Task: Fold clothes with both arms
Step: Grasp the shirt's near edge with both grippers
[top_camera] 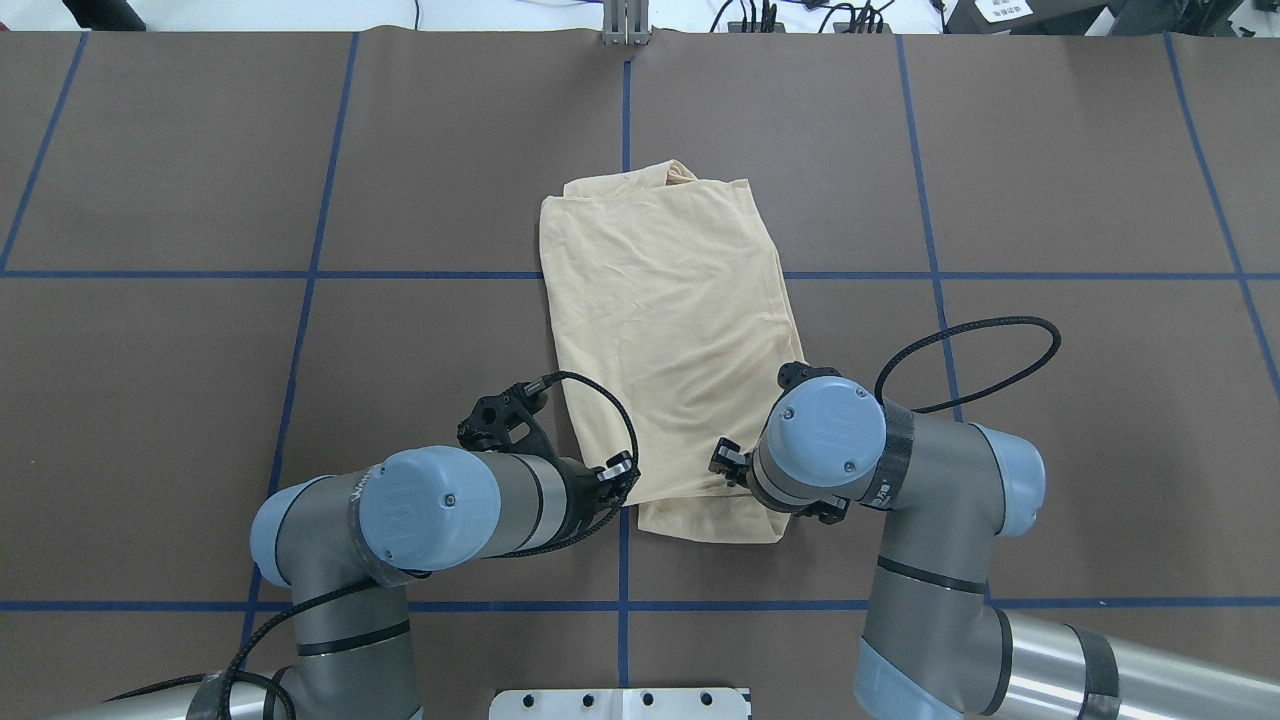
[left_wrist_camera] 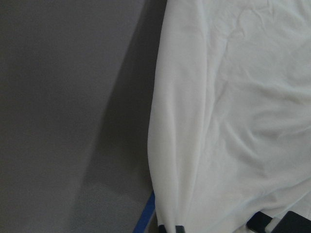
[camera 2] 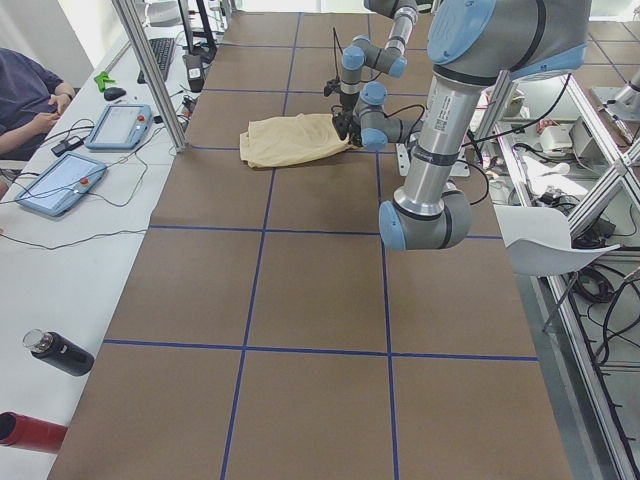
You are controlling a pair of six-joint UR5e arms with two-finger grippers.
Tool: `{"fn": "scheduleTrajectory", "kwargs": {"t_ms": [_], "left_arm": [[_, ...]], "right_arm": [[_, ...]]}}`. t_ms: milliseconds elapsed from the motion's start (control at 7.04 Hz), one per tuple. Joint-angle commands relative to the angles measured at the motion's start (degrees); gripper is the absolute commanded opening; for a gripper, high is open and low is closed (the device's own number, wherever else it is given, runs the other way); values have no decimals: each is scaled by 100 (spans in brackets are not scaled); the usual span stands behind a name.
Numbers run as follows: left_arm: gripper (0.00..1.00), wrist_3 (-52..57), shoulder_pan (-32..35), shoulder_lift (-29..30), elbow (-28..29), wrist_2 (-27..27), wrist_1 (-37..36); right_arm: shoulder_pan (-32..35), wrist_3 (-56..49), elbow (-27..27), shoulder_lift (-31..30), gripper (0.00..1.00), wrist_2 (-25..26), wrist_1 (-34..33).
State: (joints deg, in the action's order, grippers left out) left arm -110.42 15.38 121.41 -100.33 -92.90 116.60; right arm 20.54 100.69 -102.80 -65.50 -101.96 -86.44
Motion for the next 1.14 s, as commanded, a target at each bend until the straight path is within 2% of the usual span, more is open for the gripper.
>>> {"fn": "scheduleTrajectory", "kwargs": {"t_ms": [0, 142, 995], "left_arm": [[0, -5, -9, -3, 13, 0, 3], [0, 3, -9, -3, 13, 0, 3], [0, -6, -9, 15, 40, 0, 21]], "right_arm": [[-6, -6, 5, -7, 19, 0, -4], [3, -32, -4, -7, 0, -8, -22], [143, -41, -56, 37, 0, -79, -162]]}}
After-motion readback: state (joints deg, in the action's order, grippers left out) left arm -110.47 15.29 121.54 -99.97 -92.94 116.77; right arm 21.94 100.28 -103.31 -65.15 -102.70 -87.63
